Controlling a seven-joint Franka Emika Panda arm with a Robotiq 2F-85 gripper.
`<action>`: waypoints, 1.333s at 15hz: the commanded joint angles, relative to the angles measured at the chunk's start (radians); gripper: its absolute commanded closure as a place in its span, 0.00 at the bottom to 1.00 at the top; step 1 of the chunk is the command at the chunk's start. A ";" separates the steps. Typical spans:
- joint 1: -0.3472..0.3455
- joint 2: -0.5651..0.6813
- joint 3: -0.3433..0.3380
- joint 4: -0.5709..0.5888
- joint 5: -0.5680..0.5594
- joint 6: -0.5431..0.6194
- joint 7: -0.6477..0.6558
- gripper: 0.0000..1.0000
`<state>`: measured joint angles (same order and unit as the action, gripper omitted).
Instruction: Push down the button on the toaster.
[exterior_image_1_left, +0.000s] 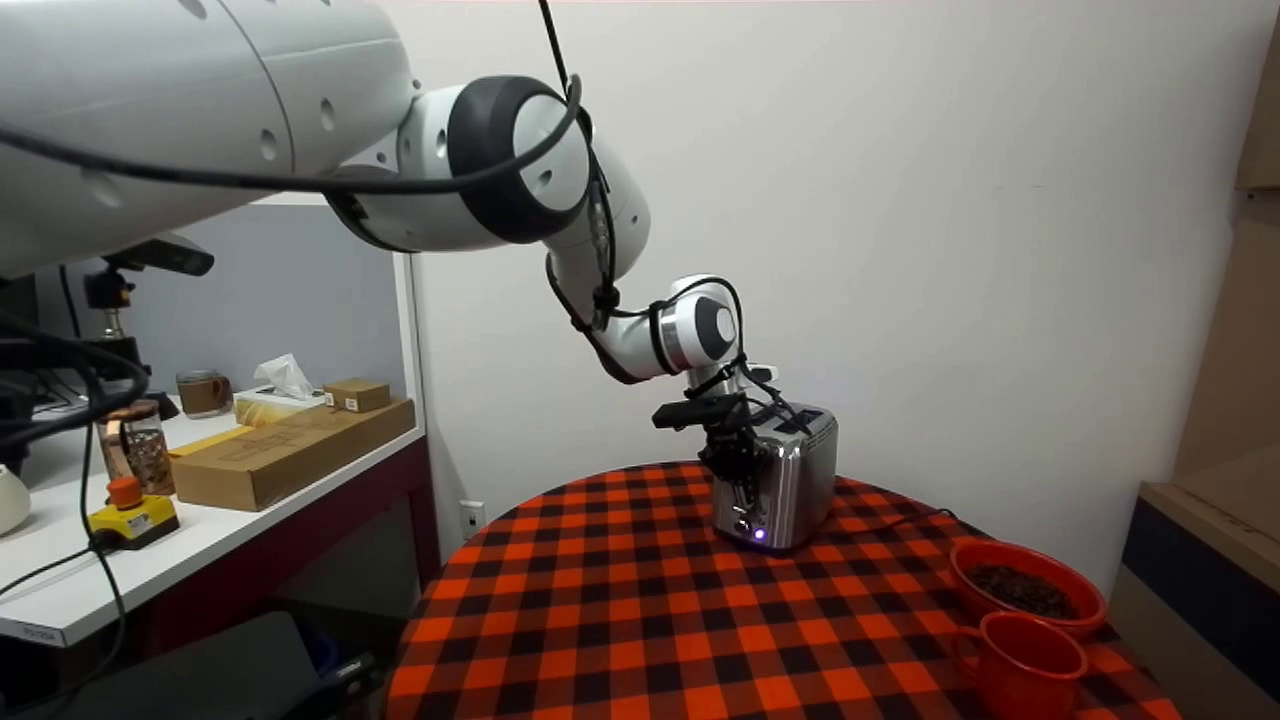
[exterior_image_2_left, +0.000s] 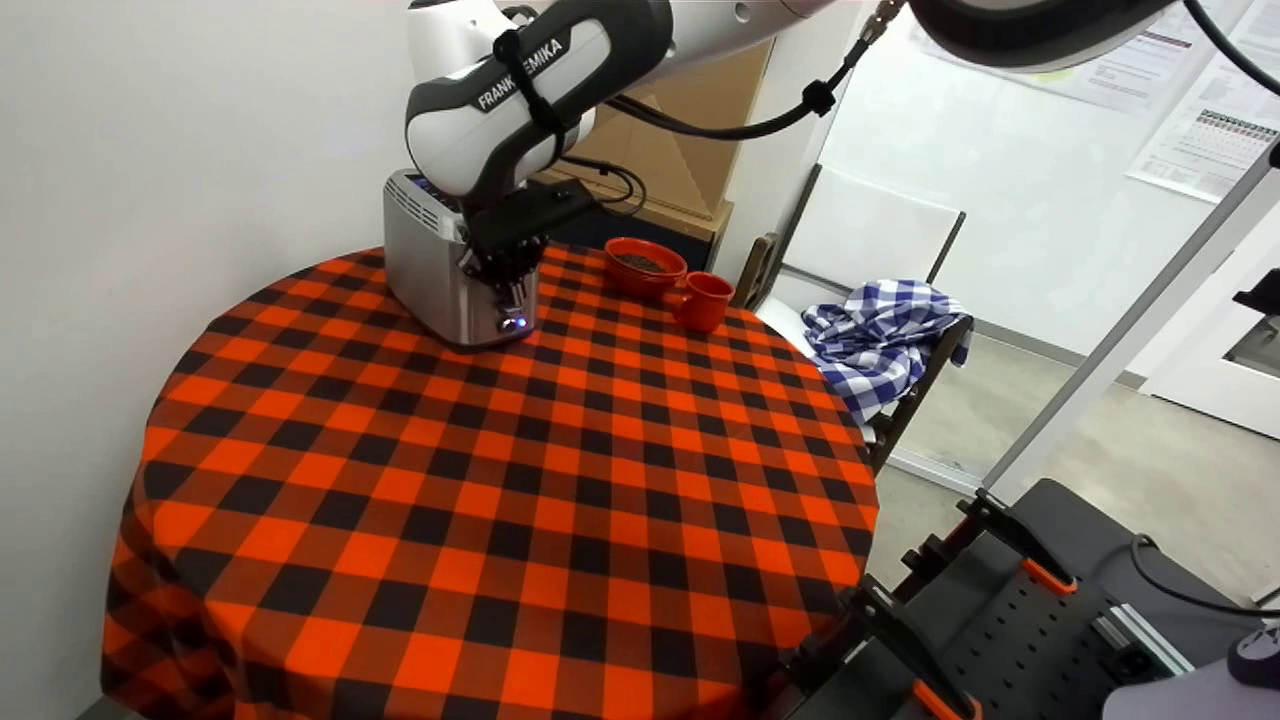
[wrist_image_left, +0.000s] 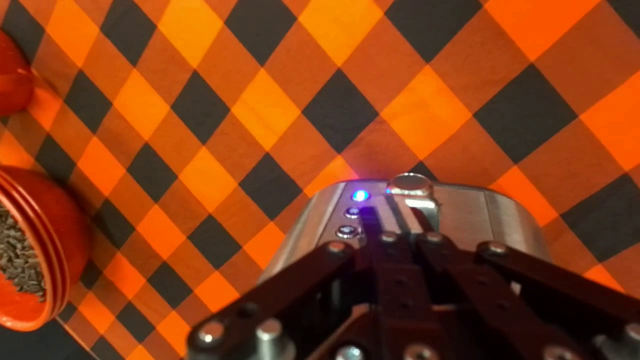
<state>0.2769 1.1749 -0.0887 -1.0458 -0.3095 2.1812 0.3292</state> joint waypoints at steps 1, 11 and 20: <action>-0.061 -0.050 0.078 -0.021 0.096 -0.045 -0.079 0.94; -0.110 -0.500 0.080 -0.391 0.130 -0.055 -0.138 0.73; -0.046 -0.954 0.140 -0.786 0.091 -0.041 -0.085 0.08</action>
<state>0.2085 0.3940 0.0359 -1.6382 -0.2011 2.1238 0.1835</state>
